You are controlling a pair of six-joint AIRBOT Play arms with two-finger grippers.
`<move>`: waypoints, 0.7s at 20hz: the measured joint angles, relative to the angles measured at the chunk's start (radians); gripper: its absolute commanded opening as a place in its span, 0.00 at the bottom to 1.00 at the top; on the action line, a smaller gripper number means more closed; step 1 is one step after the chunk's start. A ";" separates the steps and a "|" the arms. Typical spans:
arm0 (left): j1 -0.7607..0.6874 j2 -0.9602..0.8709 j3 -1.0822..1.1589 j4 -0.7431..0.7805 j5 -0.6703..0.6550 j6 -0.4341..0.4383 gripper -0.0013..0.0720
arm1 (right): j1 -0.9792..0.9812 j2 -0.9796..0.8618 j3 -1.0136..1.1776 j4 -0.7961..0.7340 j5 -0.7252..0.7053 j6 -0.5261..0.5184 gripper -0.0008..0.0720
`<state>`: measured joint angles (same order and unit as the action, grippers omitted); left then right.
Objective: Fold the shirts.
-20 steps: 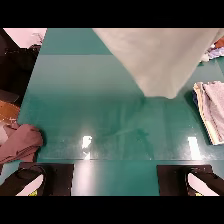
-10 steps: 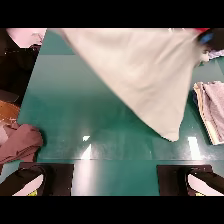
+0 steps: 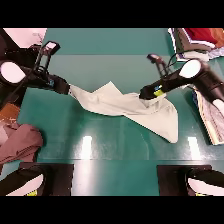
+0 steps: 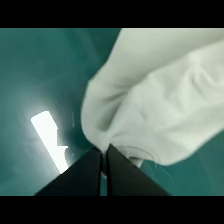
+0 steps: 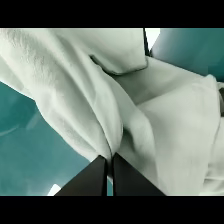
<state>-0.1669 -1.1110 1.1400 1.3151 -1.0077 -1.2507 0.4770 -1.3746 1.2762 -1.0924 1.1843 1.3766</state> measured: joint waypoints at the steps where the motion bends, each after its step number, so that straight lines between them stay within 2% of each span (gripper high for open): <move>1: 0.000 -0.002 -0.016 0.026 0.013 -0.008 0.05 | 0.011 -0.006 -0.009 0.000 -0.008 0.001 0.42; 6: 0.000 -0.005 -0.048 0.094 0.047 -0.027 0.05 | -0.044 0.039 0.018 -0.002 0.030 0.000 0.46; 7: 0.000 -0.006 -0.050 0.100 0.049 -0.029 0.05 | -0.076 0.060 0.021 -0.003 0.043 0.000 0.55; 8: 0.000 -0.006 -0.051 0.103 0.051 -0.032 0.05 | -0.114 0.084 0.020 -0.004 0.049 -0.001 0.73; 9: 0.000 -0.006 -0.053 0.106 0.052 -0.037 0.05 | -0.160 0.106 0.012 -0.007 0.057 -0.001 0.83; 14: 0.000 -0.006 -0.055 0.074 0.072 -0.057 0.05 | -0.393 0.110 -0.086 -0.003 0.066 -0.002 0.82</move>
<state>-0.1669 -1.1172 1.0847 1.3891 -0.9360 -1.3075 0.0845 -1.2644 1.1900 -1.0954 1.2503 1.3743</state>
